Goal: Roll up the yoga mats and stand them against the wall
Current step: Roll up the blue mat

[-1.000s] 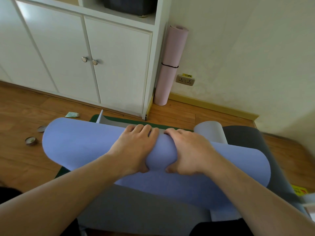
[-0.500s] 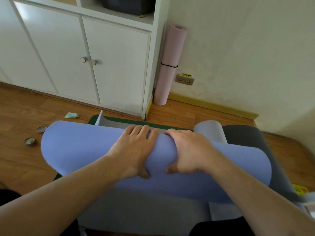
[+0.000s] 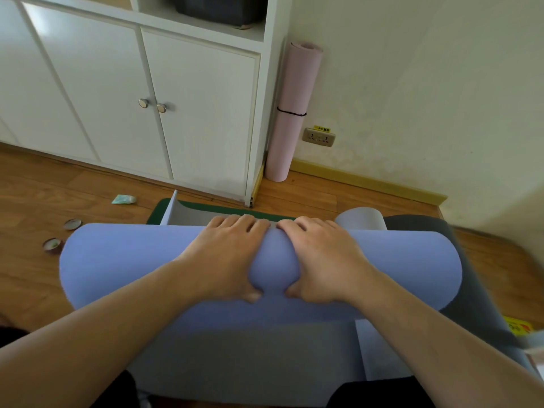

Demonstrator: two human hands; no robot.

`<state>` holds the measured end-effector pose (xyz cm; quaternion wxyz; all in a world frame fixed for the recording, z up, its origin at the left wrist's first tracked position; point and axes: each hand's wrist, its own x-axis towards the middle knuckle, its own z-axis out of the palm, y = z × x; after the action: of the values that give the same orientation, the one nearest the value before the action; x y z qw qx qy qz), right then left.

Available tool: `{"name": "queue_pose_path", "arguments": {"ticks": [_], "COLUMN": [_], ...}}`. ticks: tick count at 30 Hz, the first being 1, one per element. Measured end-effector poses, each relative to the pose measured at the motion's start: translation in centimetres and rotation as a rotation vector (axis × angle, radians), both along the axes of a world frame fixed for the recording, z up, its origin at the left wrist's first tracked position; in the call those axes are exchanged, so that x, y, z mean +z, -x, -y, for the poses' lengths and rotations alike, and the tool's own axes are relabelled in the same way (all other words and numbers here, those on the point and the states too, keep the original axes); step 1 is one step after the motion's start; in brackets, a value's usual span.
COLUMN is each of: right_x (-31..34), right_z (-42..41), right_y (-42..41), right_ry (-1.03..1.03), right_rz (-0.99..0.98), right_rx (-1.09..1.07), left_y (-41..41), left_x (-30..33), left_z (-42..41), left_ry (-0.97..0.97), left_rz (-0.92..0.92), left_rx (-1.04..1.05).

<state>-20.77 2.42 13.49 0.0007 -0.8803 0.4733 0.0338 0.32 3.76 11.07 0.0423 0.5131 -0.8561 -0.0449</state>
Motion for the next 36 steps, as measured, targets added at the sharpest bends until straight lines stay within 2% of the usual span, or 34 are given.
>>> {"name": "queue_pose_path", "arguments": {"ticks": [3, 5, 9, 12, 16, 23, 26, 31, 33, 36], "right_x": [0.4, 0.3, -0.2, -0.7, -1.0, 0.0, -0.2, -0.9, -0.8, -0.5], "right_z": [0.1, 0.0, -0.5, -1.1, -0.6, 0.0, -0.2, -1.5, -1.4, -0.7], "right_y": [0.1, 0.1, 0.3, 0.3, -0.2, 0.0, 0.1, -0.1, -0.4, -0.5], "right_ry": [-0.106, -0.163, -0.154, -0.032, -0.020, -0.145, -0.200, -0.005, 0.000, -0.010], "right_rz": [0.027, 0.046, 0.008, -0.076, -0.056, 0.006, 0.018, -0.085, -0.072, -0.035], "right_rx": [-0.079, -0.102, -0.062, -0.008, 0.000, -0.090, -0.087, 0.003, 0.015, 0.018], "left_y": [0.7, 1.2, 0.9, 0.2, -0.2, 1.0, 1.2, 0.4, 0.2, 0.1], "left_x": [-0.6, -0.9, -0.7, -0.1, 0.4, -1.0, -1.2, -0.2, 0.1, 0.1], "left_z": [-0.5, -0.5, 0.1, 0.5, 0.4, -0.6, -0.2, 0.6, 0.6, 0.3], "left_ry": [0.074, 0.086, 0.092, 0.012, -0.079, 0.056, 0.076, -0.046, -0.115, -0.092], "left_rz": [0.139, 0.168, 0.135, 0.056, 0.015, 0.158, 0.147, 0.052, 0.020, -0.006], "left_rx": [-0.009, 0.004, -0.016, 0.013, 0.028, -0.012, -0.032, 0.010, 0.032, 0.026]}}
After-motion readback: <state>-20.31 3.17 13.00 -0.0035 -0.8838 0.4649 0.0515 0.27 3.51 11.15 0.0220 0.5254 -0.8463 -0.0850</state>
